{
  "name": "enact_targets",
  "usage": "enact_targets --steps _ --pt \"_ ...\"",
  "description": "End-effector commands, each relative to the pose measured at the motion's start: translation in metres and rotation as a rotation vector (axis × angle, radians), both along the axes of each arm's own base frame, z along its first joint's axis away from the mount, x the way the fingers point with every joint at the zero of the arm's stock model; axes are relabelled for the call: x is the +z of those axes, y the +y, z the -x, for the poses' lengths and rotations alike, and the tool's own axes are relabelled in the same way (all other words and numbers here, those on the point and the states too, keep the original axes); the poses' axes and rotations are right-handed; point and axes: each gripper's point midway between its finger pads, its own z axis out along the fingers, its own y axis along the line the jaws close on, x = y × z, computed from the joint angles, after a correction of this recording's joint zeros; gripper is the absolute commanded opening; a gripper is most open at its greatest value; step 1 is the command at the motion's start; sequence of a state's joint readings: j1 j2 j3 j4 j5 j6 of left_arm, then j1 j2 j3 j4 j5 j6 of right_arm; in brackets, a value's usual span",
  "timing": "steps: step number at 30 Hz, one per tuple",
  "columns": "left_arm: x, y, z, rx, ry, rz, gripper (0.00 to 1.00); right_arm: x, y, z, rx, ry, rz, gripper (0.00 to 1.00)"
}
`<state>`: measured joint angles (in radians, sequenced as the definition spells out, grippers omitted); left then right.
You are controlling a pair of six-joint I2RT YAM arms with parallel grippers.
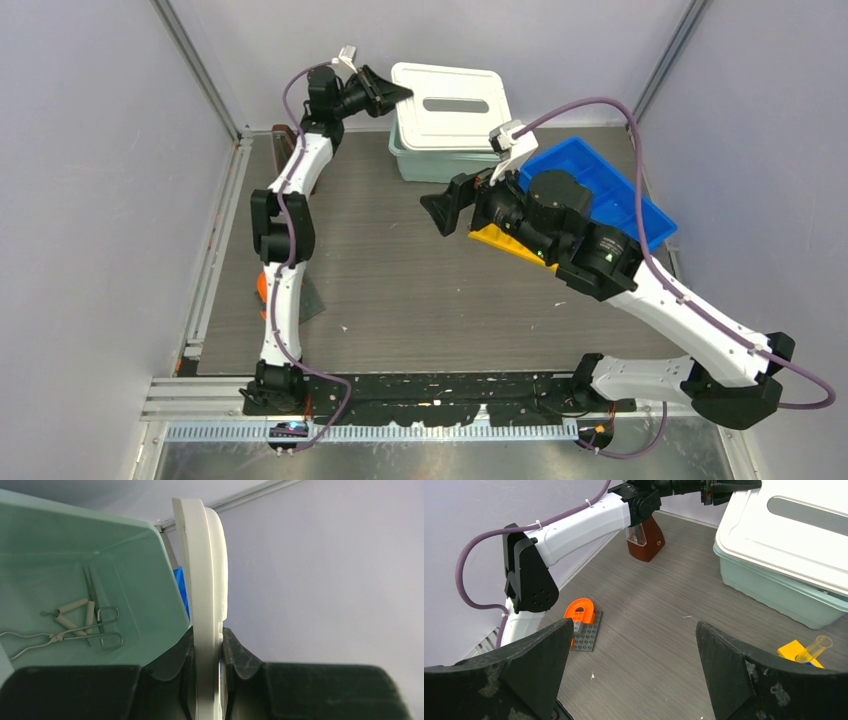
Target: Organize the chemistry lab equipment
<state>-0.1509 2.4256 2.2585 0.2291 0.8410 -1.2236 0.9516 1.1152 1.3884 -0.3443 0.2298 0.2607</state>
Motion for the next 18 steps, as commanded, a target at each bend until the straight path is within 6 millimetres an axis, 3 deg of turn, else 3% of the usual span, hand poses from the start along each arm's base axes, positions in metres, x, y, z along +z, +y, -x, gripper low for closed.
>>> enact_targets --steps 1,9,14,18 --pt "0.011 0.008 0.0 -0.021 -0.037 -0.001 0.0 0.029 -0.001 -0.006 -0.026 -0.063 -0.042 1.0" --pt "-0.033 0.029 -0.014 0.014 0.064 -0.047 0.01 0.018 0.008 -0.02 -0.067 -0.025 -0.032 1.0" --pt "-0.047 0.035 -0.022 0.023 0.057 -0.063 0.07 0.01 0.008 -0.038 -0.132 0.001 -0.027 1.0" --pt "-0.054 0.038 -0.03 0.055 0.03 -0.093 0.21 0.0 0.005 -0.061 -0.195 0.057 -0.054 1.0"
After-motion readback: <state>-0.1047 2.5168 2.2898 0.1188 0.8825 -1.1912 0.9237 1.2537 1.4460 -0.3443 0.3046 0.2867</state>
